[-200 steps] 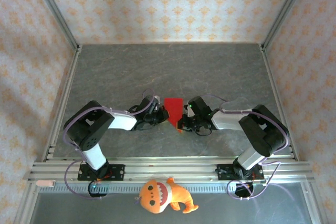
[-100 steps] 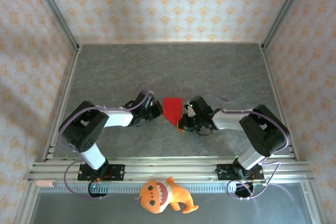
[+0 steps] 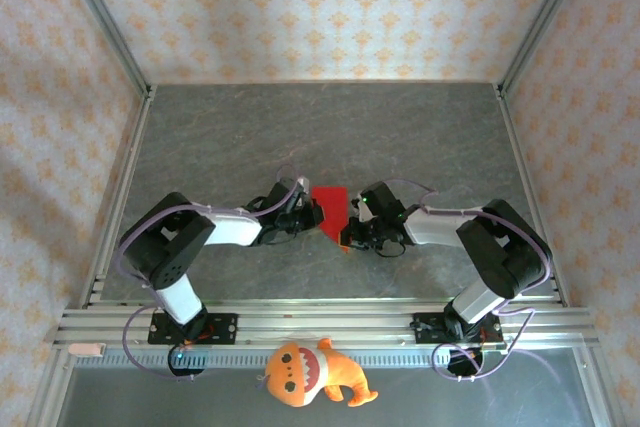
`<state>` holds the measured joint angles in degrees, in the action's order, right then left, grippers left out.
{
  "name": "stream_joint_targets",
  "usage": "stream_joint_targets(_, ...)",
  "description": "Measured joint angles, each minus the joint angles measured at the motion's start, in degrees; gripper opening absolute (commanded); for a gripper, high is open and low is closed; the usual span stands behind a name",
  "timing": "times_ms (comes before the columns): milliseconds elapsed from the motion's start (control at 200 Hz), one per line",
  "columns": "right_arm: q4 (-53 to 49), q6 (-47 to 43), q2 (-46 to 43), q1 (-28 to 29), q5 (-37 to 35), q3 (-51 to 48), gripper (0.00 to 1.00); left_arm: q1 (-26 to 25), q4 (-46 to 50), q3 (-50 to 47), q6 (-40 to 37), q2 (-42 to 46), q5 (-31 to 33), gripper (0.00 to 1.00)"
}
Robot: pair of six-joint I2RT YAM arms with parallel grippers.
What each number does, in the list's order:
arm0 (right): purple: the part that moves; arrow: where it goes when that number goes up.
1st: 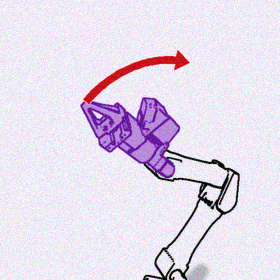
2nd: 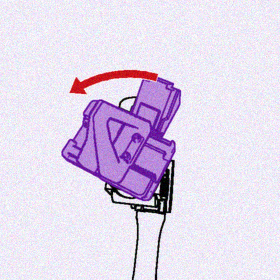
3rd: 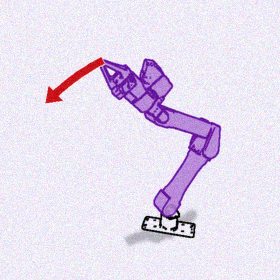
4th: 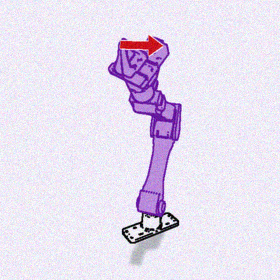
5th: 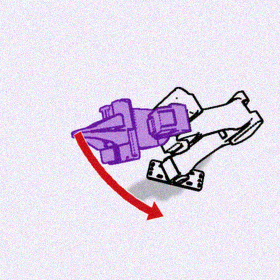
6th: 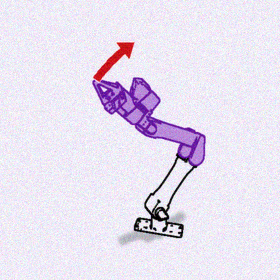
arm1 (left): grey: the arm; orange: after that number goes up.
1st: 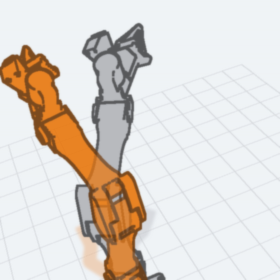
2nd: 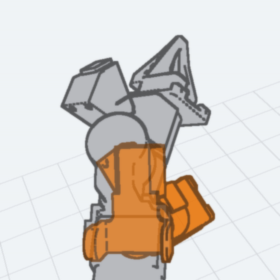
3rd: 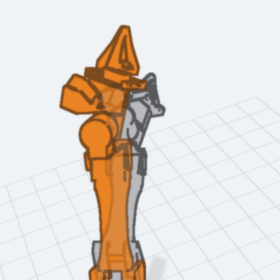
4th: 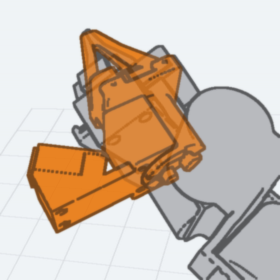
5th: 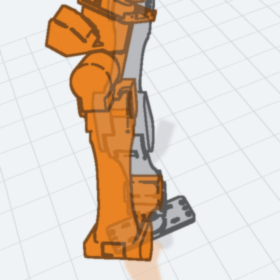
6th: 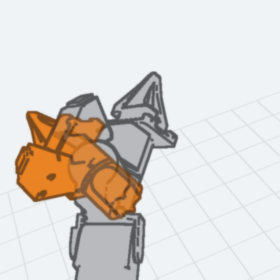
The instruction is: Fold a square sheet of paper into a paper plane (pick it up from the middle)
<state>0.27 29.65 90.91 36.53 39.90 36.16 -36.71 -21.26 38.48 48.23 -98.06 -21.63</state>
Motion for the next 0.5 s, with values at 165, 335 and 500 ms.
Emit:
stream_joint_targets(165, -3.1, 0.1, -0.1, 0.0, 0.1, 1.9, 0.0, 0.0, -0.2, 0.4, -0.4, -1.7, 0.0, 0.05)
stream_joint_targets(335, -2.5, 1.4, 0.0, 0.0, 1.4, 5.7, 0.0, 0.0, -1.5, 0.7, -0.3, -2.6, -0.2, 0.04)
stream_joint_targets(500, -0.5, 2.6, 5.6, 1.0, 1.2, 8.8, 0.0, 0.0, -1.8, 0.7, -0.4, -2.8, -0.3, 0.04)
